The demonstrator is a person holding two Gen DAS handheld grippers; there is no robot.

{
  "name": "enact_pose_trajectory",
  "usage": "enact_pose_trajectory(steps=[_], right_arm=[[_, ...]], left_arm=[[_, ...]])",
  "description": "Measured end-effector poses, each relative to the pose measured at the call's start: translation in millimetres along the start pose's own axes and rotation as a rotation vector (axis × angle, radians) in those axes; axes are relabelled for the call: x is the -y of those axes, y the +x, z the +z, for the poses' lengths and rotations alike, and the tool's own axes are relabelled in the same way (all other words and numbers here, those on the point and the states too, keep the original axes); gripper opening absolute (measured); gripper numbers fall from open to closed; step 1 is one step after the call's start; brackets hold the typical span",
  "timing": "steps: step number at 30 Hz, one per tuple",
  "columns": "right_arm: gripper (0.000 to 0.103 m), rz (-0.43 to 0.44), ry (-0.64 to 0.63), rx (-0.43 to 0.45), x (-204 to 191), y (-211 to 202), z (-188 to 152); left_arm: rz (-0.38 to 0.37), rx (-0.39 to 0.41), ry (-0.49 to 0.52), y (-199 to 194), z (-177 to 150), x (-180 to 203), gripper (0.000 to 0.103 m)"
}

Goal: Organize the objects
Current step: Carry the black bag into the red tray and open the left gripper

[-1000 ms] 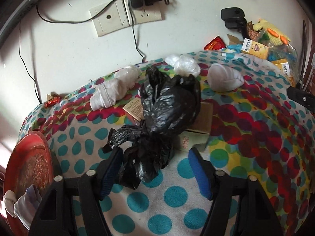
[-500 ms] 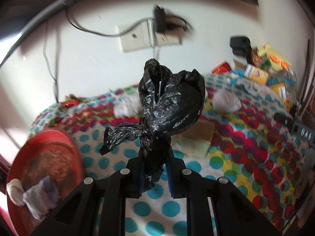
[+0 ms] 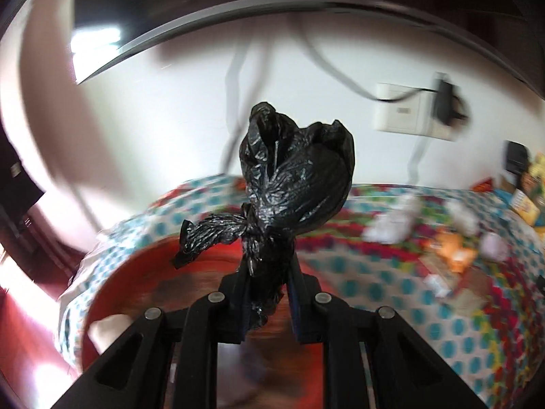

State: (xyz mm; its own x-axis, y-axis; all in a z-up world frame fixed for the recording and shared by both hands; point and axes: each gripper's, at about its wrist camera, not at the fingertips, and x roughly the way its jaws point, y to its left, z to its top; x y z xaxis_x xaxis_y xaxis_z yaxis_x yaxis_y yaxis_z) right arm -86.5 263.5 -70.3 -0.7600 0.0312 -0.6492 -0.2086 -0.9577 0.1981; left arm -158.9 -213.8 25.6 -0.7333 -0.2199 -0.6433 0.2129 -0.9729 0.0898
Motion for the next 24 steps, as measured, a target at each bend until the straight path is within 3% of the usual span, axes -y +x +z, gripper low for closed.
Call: enact_pose_trajectory(steps=[5,9,24], right_arm=[[0.103,0.0,-0.006,0.001,-0.8,0.0,0.2],[0.103,-0.006,-0.014,-0.001,-2.1,-0.3,0.1],[0.103,-0.03,-0.059,-0.002,-9.5,1.7,-0.1]], left_arm=[[0.073,-0.065,-0.088,20.2,-0.1,-66.7,0.018],[0.099,-0.113,-0.114,35.5,-7.1,-96.8,0.018],[0.12,-0.23,-0.173,85.3,-33.2,-131.4,0.018]])
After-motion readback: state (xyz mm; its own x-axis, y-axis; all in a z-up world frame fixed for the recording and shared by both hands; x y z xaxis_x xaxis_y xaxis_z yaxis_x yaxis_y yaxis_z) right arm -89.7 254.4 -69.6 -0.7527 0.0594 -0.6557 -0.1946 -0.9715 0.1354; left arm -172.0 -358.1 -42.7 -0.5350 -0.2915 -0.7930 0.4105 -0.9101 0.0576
